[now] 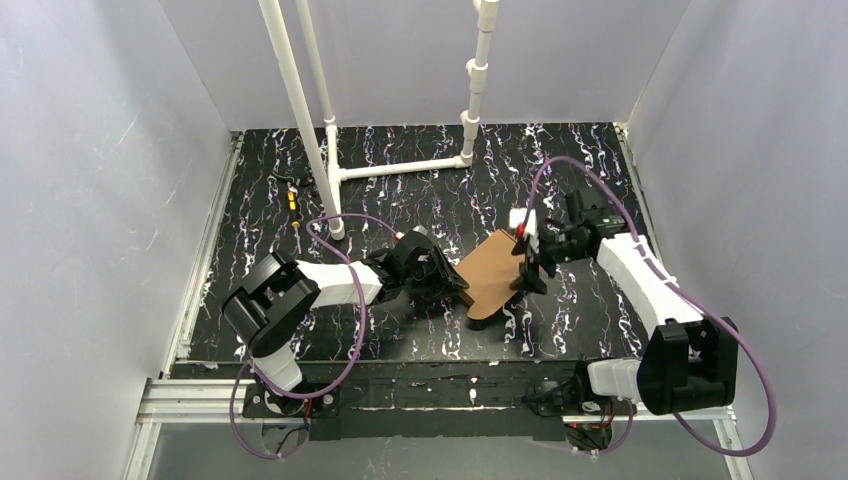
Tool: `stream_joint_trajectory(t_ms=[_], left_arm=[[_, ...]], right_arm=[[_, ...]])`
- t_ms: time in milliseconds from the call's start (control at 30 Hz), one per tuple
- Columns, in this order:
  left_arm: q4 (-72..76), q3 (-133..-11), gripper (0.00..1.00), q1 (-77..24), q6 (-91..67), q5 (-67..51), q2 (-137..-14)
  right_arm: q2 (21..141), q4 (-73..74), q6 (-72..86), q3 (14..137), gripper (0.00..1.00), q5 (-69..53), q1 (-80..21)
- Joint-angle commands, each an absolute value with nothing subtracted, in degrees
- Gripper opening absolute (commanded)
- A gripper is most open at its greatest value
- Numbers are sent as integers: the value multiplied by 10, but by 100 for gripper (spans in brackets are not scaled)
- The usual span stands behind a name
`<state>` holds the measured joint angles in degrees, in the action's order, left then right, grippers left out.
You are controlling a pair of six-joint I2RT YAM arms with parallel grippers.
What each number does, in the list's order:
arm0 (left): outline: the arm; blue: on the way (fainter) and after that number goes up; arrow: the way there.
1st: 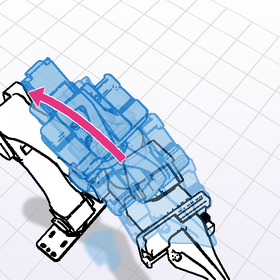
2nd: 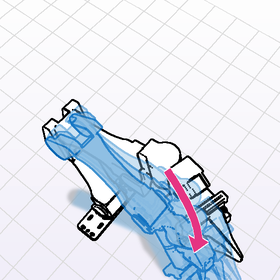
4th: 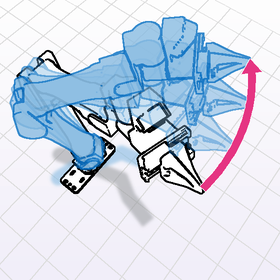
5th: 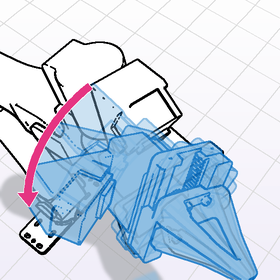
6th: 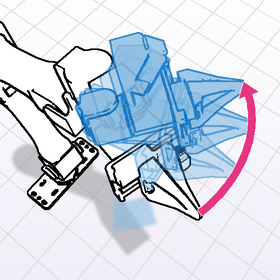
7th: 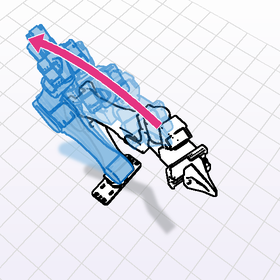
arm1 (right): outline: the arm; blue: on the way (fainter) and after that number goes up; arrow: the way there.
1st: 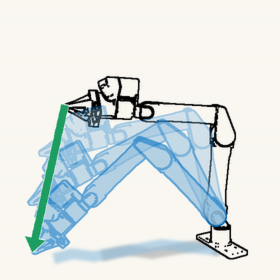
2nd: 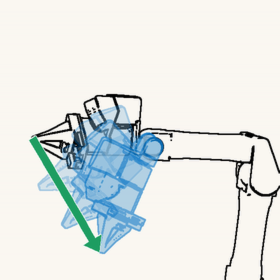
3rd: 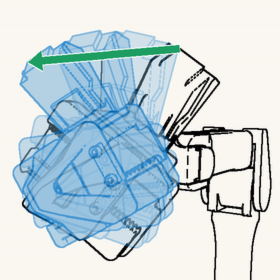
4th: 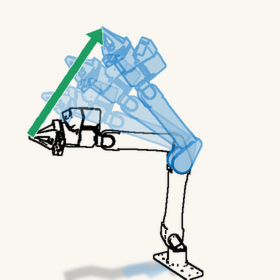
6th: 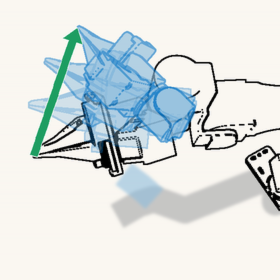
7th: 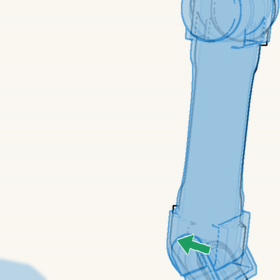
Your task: Fold the paper box
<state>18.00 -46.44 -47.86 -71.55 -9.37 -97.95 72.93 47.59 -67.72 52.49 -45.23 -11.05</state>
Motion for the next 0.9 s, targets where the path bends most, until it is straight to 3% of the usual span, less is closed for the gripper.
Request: stream_joint_trajectory(t_ms=[0, 100, 233, 400, 733, 867], left_arm=[[138, -474, 34, -480, -710, -45, -998], [142, -484, 34, -479, -729, -38, -1008], [150, -486, 34, -480, -747, -20, -1007], [159, -491, 34, -480, -758, -18, -1014], [172, -508, 34, -485, -765, -36, -1034], [175, -519, 34, -492, -766, -41, -1041]], right_arm=[[723, 384, -399, 540, 87, -586, -27], [729, 254, -199, 465, 77, -669, 84], [707, 75, 26, 379, 77, -631, 160], [677, -89, 206, 283, 98, -552, 163], [790, -258, 365, 196, 98, -523, 162], [851, -347, 413, 187, 93, -522, 135]])
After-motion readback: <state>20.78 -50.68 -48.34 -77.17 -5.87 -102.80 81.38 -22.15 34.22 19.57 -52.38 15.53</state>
